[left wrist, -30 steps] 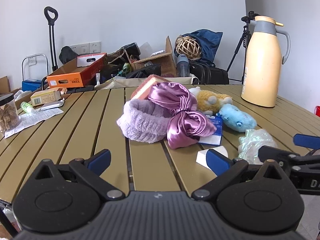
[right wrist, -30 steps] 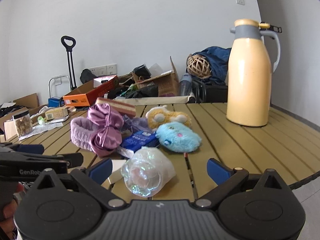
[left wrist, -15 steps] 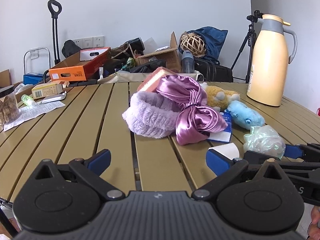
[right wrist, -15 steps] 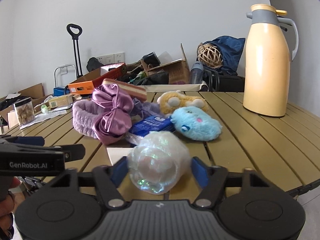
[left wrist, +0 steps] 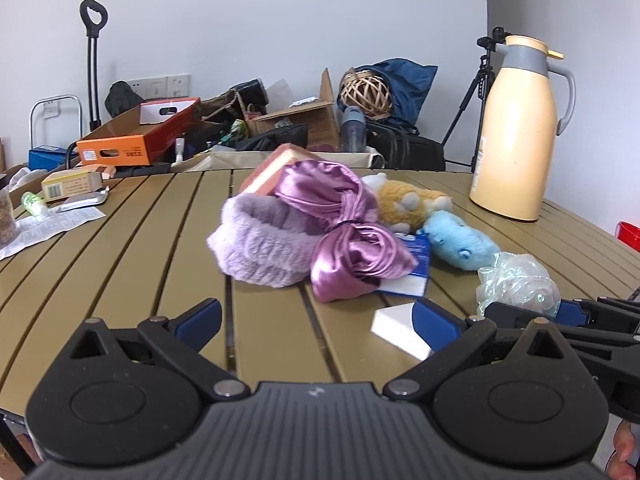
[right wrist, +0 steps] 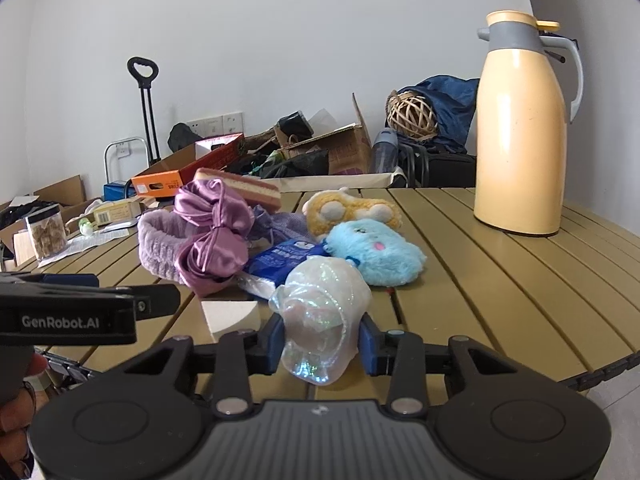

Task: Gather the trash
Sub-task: 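Close the right gripper on the clear plastic bag while the left gripper grasps the white sponge wedge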

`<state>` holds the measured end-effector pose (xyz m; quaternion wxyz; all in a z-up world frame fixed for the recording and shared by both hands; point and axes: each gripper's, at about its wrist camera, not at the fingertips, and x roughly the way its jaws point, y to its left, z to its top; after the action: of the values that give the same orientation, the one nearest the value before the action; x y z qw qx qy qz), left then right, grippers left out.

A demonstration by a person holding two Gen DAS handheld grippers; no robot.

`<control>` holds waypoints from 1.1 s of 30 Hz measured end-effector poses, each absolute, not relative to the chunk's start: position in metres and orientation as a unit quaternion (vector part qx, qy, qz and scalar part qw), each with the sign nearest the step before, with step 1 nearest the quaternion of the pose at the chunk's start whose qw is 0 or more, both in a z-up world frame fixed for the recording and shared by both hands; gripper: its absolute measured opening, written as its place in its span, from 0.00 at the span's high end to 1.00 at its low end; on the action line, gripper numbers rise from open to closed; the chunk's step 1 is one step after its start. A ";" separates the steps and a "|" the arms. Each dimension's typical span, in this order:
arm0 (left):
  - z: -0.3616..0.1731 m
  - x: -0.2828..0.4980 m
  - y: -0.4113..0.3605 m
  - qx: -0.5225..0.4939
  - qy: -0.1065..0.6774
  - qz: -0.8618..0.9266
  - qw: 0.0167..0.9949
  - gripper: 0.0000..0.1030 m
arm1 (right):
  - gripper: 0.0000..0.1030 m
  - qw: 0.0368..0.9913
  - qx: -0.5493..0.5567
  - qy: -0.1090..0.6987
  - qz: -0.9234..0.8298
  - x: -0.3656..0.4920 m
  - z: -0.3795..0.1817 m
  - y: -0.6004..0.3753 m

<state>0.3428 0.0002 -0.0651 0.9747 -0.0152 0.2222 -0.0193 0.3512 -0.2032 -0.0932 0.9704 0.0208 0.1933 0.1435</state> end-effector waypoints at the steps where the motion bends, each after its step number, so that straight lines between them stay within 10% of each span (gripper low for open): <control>1: -0.065 0.343 -0.002 -0.015 0.222 -0.023 0.975 0.00 | 0.65 0.971 0.023 0.191 0.141 0.350 -0.092 -0.205; 25: -0.082 0.369 -0.055 -0.017 0.251 -0.051 0.967 0.02 | 0.66 0.977 0.060 0.183 0.091 0.344 -0.092 -0.248; 33: -0.087 0.374 -0.063 -0.008 0.265 -0.038 0.964 0.37 | 0.66 0.977 0.067 0.184 0.086 0.344 -0.094 -0.255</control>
<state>0.3742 -0.0627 -0.0874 0.9636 -0.0084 0.2646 -0.0378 0.3441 -0.2546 -0.0942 0.9768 0.0666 0.1842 0.0862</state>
